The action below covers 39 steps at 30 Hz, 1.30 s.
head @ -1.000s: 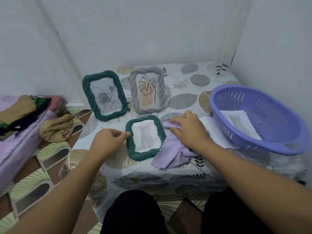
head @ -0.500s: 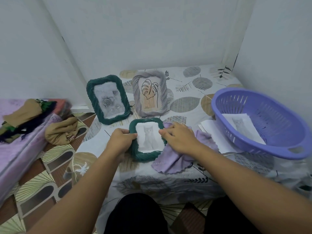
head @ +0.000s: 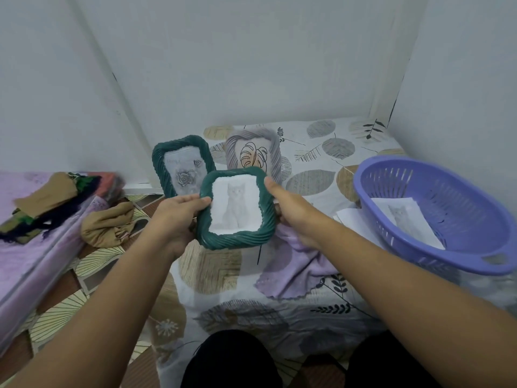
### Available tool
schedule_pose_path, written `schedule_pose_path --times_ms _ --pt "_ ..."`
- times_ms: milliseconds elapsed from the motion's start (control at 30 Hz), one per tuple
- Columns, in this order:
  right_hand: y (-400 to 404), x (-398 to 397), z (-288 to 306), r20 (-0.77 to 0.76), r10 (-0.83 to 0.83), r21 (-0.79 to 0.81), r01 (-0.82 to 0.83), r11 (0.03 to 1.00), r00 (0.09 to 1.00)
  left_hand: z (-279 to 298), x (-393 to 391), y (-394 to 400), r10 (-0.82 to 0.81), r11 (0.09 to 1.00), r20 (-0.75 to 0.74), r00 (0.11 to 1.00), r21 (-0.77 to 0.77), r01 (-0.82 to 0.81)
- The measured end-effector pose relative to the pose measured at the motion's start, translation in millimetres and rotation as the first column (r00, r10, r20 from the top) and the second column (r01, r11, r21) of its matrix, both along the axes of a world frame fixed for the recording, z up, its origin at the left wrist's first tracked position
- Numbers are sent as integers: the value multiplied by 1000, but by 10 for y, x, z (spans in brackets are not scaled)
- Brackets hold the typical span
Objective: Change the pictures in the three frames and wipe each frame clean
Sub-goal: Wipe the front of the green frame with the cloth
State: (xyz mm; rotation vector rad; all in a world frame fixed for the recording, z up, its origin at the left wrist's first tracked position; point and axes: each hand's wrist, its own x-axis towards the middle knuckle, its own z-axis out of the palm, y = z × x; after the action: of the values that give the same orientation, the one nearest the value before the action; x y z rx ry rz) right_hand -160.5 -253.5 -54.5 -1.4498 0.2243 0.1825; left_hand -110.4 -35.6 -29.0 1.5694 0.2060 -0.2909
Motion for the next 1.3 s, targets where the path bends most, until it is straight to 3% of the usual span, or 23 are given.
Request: schedule_pose_path --times_ms 167,300,400,567,667,800,933,1133,1300 --pt "24 -47 175 -74 -12 230 29 973 997 23 -11 -76 -47 998 -10 999 -41 46" --pt "-39 -101 296 -11 -10 373 14 928 1000 18 -24 -142 -113 990 -12 994 -86 111" --pt "-120 -106 339 44 -60 381 39 924 997 72 -41 -239 -195 974 6 981 -117 194" --pt "-363 -67 391 163 -142 214 105 971 976 209 -3 -518 -350 915 -13 937 -221 338" --pt "-574 -86 467 194 -170 -22 178 984 966 278 45 -780 -398 880 -4 917 -284 380" --pt "-905 -65 503 278 -256 -284 333 899 926 325 168 -1141 -461 850 19 887 -279 448" --pt "-1230 -5 542 346 -252 -440 394 807 904 313 319 -1481 -482 841 2 876 -277 464" --pt "-1589 188 468 349 -230 -628 409 663 909 234 598 -1890 -454 845 25 891 -303 440" --pt "-1787 350 344 341 -247 -720 420 552 907 80 820 -2106 -442 878 52 896 -179 443"
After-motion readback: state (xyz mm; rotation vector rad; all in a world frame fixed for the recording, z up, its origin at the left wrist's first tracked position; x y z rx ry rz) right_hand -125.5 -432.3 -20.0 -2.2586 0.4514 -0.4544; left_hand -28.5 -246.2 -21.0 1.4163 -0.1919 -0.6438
